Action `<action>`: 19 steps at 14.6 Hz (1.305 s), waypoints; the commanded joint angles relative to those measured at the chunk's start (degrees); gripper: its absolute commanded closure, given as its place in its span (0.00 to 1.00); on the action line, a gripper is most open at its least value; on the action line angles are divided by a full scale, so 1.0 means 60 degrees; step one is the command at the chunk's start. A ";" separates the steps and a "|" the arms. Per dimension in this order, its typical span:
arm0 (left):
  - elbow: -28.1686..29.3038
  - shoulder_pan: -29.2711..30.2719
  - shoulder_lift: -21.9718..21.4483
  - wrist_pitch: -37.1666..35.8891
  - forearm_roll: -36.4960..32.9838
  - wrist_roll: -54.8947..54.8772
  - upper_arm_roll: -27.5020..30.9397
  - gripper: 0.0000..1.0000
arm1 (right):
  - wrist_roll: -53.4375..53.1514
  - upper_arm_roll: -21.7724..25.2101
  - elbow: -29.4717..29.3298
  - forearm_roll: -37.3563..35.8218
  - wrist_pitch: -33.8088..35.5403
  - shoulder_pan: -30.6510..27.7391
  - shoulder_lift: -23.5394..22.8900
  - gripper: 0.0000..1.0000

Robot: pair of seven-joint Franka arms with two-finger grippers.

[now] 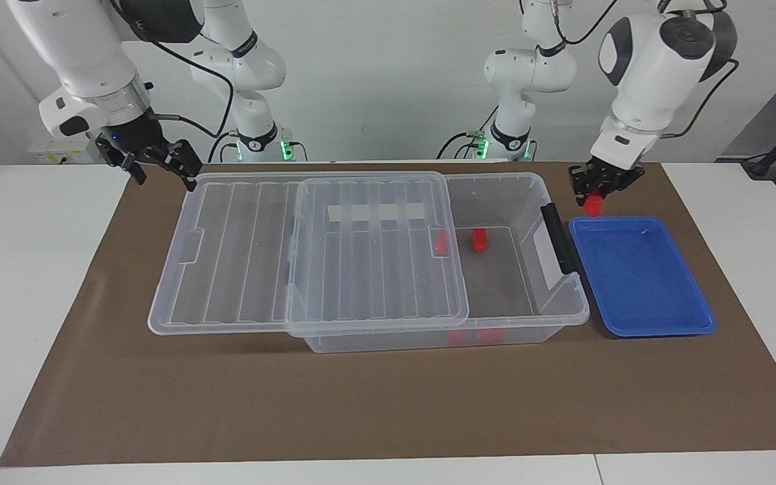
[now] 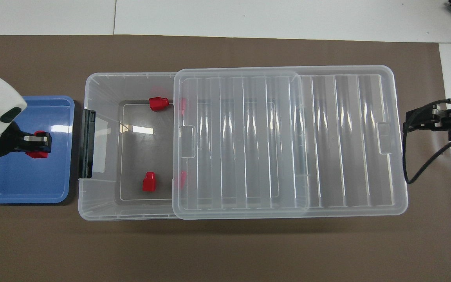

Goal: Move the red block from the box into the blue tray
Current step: 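Lower the red block into the blue tray and open the left gripper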

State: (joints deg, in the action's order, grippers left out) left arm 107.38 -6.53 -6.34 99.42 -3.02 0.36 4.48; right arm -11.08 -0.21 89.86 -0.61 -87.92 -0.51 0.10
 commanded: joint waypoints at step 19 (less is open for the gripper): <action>0.2390 0.2099 0.1334 0.4829 0.0211 -0.2343 -0.0146 1.00 | -0.0013 -0.0038 0.0184 0.0072 -0.0039 -0.0091 0.0174 0.00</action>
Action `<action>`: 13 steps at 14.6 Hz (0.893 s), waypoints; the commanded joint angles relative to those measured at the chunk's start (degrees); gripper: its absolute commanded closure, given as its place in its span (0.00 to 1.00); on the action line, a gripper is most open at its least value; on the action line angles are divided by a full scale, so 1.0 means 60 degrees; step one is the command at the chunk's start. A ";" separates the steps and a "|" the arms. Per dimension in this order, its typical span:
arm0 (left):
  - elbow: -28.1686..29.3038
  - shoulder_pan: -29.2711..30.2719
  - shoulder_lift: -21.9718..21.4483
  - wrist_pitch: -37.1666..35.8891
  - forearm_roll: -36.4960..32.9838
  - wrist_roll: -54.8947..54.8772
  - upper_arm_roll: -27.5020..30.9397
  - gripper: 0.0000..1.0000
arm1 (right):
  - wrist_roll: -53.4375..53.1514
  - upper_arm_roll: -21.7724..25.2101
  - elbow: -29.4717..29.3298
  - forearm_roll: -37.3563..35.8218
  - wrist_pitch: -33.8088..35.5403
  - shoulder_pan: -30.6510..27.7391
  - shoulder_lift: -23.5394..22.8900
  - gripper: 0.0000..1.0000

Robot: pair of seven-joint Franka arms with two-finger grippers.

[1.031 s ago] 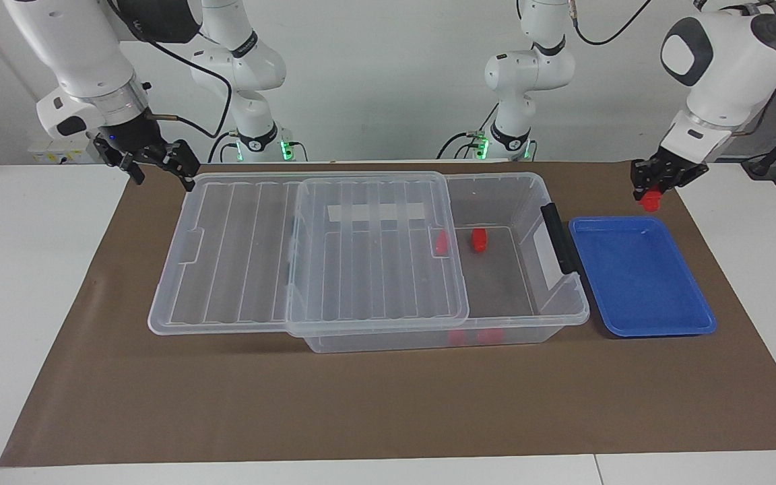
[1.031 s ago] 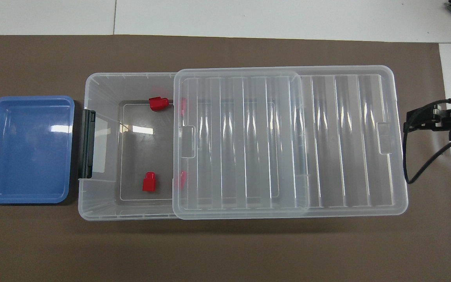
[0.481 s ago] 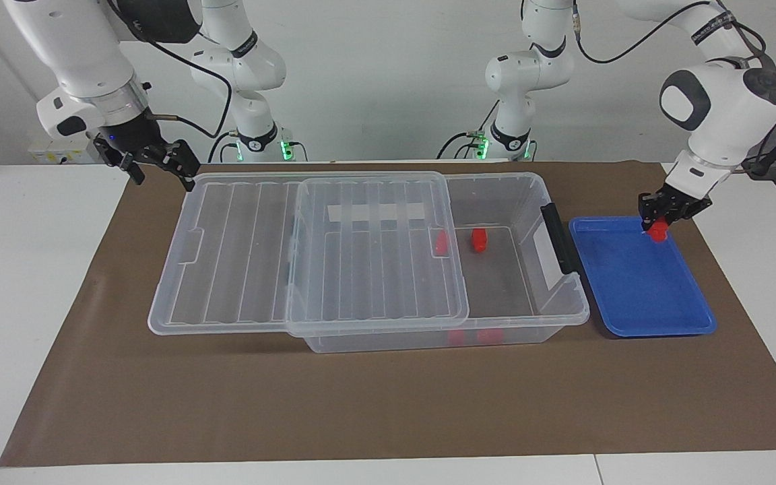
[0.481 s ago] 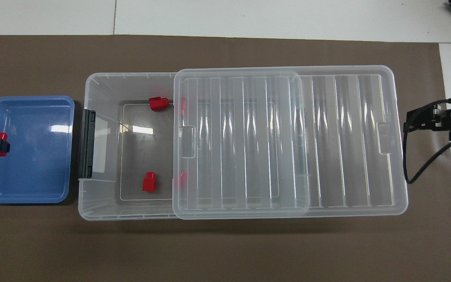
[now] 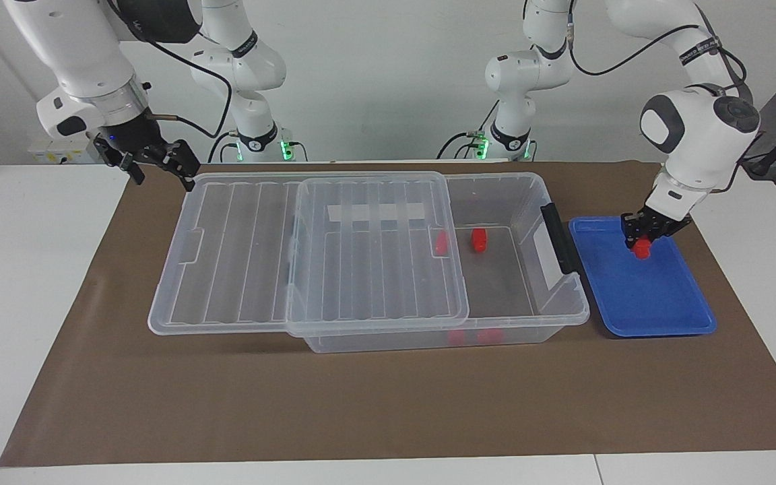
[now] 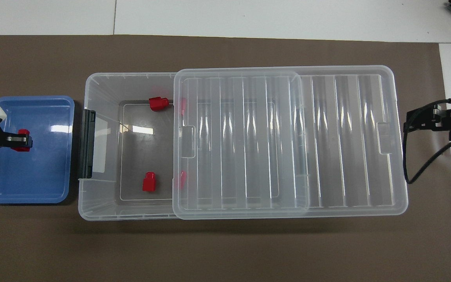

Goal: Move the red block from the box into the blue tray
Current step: 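Lower the red block into the blue tray and open the left gripper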

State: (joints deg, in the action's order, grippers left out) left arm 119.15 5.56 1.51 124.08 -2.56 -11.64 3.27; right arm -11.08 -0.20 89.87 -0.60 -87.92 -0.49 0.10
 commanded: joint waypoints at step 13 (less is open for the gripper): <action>0.0459 0.0158 0.2018 0.2860 0.0133 -0.0639 0.0055 1.00 | -0.0071 -0.0040 0.0300 0.0070 -0.0112 -0.0123 0.0204 0.00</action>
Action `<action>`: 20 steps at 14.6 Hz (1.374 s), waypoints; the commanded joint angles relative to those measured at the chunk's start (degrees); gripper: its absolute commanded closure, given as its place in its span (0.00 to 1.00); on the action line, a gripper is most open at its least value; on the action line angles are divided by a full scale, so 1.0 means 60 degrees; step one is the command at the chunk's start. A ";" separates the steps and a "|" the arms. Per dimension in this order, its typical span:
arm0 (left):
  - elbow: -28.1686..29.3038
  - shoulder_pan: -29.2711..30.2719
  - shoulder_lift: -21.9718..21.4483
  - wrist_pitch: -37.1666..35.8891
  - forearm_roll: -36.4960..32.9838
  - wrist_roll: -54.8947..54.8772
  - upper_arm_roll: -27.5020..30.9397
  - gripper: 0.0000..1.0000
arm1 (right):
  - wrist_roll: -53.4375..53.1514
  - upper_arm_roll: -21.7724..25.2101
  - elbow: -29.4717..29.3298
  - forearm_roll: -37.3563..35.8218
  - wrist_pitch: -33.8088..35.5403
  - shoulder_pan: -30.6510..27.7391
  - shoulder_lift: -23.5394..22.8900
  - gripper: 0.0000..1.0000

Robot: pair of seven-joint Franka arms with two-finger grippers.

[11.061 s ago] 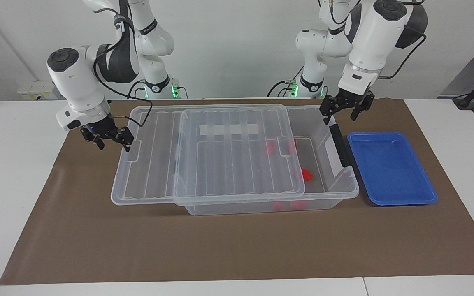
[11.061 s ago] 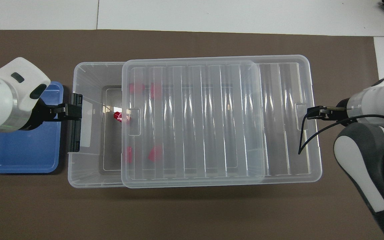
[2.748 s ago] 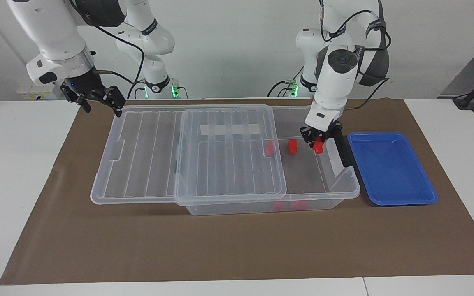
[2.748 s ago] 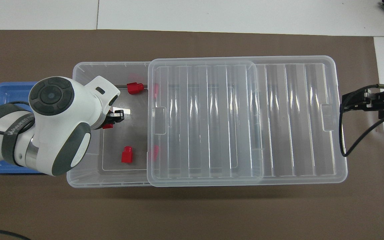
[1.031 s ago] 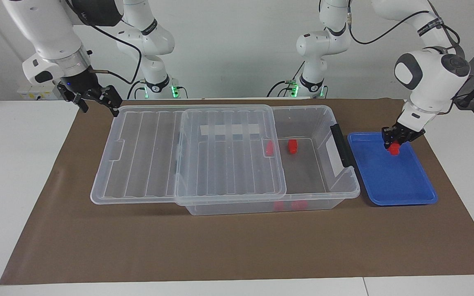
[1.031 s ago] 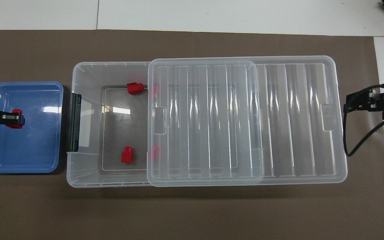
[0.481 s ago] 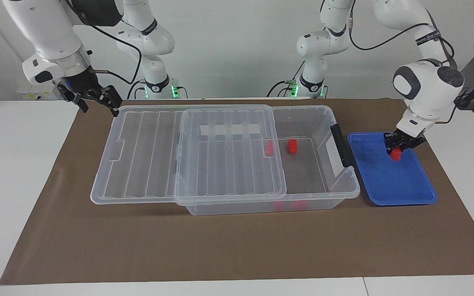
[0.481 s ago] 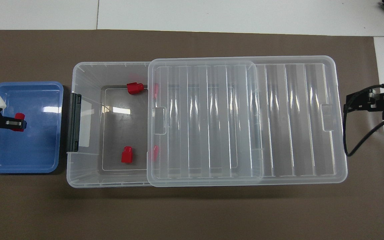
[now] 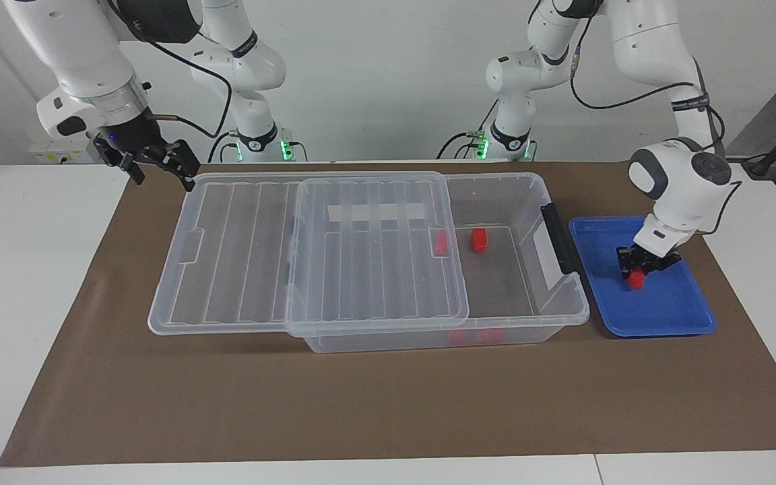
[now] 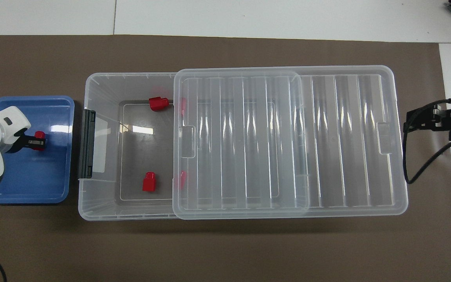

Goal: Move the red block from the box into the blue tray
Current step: 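Lower the red block into the blue tray and open the left gripper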

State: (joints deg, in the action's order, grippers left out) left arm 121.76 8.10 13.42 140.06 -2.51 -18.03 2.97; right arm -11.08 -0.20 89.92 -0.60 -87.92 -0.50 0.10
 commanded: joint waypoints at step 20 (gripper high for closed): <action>-0.2419 -0.0616 -0.0171 -0.3285 0.0505 0.0530 0.0105 0.00 | 0.1100 -0.0040 0.4100 0.0099 -0.5137 -0.1031 0.0277 1.00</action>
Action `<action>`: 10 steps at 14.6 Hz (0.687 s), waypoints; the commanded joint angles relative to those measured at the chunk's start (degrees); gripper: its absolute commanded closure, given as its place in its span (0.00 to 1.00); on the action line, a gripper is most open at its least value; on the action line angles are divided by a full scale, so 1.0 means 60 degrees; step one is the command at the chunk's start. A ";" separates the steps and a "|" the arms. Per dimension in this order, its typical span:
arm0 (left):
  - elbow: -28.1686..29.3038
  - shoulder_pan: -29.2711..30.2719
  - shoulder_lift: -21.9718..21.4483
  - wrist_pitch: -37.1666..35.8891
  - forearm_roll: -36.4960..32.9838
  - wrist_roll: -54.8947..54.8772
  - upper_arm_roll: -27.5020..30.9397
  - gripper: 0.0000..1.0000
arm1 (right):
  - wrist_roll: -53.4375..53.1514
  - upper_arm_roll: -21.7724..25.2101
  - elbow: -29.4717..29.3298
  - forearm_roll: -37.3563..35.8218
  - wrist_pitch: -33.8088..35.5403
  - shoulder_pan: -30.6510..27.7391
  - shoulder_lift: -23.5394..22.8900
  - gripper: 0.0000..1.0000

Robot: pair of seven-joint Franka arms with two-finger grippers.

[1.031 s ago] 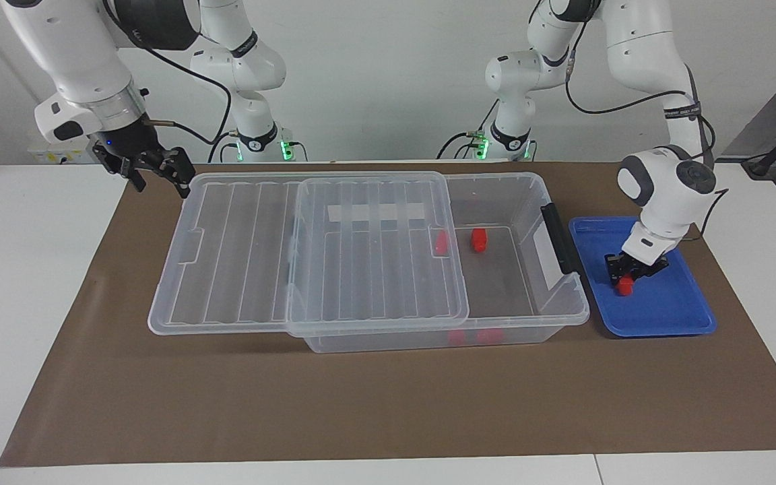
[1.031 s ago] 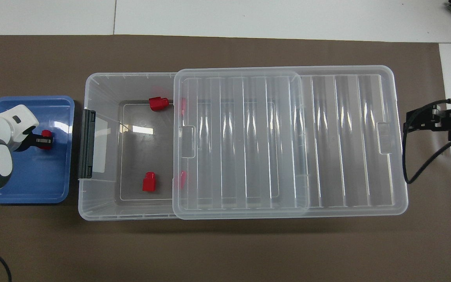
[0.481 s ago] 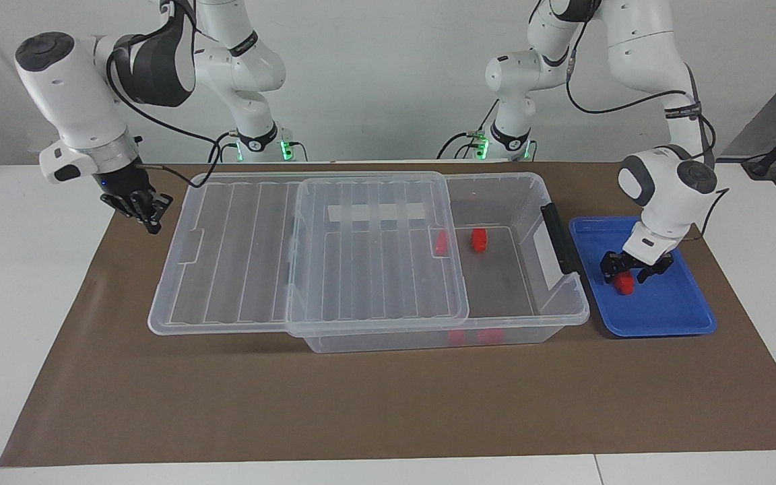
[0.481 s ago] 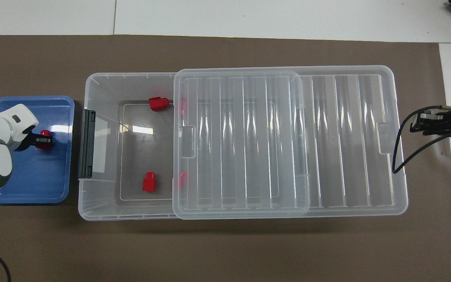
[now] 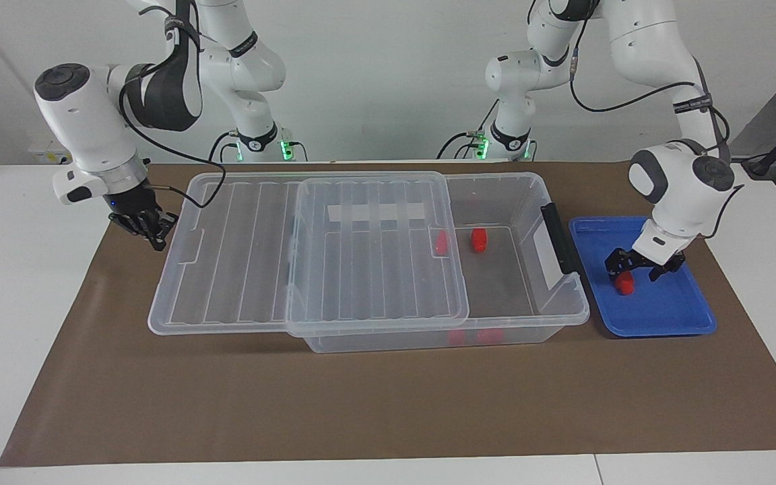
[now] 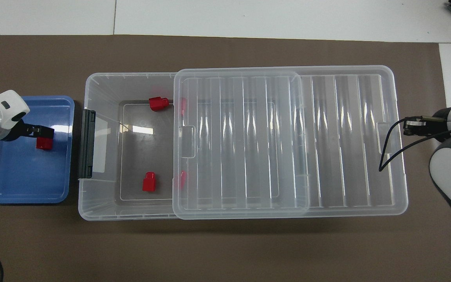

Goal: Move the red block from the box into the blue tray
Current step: 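Slide the lid closed with the right gripper while the left gripper rises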

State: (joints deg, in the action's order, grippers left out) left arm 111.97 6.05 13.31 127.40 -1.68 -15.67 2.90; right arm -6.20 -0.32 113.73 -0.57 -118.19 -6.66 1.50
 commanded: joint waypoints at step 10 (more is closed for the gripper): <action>-0.0848 -0.2677 -0.2655 -0.4353 0.0529 0.2918 0.1128 0.00 | 0.0227 -0.0049 0.0307 0.0095 -0.0091 0.0538 0.0073 1.00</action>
State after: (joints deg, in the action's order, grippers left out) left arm 105.88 -8.26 2.00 105.86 0.72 0.56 8.17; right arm -6.17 -0.47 114.37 -0.57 -118.19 -4.21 1.50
